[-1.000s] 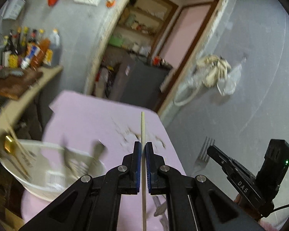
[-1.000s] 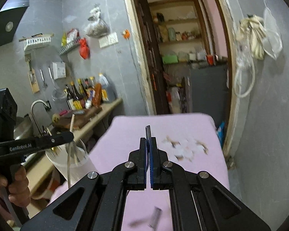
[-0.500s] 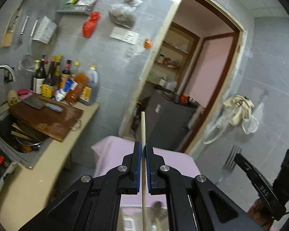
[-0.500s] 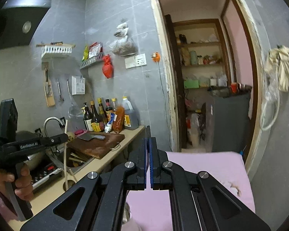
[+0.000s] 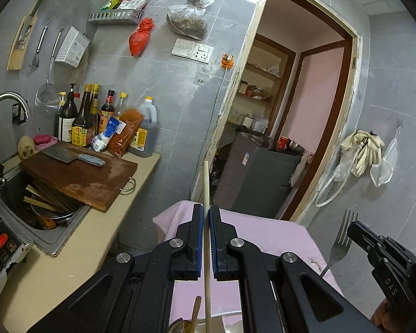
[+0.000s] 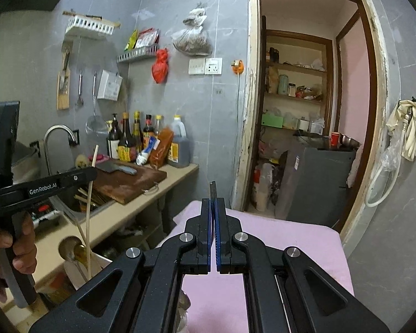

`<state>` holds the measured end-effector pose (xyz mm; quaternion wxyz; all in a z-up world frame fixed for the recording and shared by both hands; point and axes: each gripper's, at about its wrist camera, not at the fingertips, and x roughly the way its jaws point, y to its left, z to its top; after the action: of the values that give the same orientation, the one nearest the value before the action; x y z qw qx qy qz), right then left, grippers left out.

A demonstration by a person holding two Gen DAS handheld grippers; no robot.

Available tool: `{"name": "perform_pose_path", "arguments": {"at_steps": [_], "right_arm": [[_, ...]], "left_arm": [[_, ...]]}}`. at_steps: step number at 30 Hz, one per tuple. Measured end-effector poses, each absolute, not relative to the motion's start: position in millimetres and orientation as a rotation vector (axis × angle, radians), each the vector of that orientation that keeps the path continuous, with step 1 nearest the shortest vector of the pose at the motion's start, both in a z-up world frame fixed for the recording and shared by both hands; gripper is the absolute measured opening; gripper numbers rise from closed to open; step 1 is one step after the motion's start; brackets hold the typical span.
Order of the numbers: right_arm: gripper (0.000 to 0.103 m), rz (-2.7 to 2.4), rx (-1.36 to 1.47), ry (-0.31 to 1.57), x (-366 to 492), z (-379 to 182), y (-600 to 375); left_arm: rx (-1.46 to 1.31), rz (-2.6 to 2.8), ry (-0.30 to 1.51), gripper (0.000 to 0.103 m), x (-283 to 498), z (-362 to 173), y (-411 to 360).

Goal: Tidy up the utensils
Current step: 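Carry the chopstick and fork into the white holder and open both tools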

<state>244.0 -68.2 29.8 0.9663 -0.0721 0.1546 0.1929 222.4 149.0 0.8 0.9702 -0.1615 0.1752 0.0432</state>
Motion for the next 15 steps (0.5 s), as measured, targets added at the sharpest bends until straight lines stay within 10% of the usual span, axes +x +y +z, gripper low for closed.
{"name": "perform_pose_path", "arguments": {"at_steps": [15], "right_arm": [[0.003,0.378,-0.115,0.341,228,20,-74]], "left_arm": [[-0.291,0.039,0.423,0.005,214,-25,133]]}}
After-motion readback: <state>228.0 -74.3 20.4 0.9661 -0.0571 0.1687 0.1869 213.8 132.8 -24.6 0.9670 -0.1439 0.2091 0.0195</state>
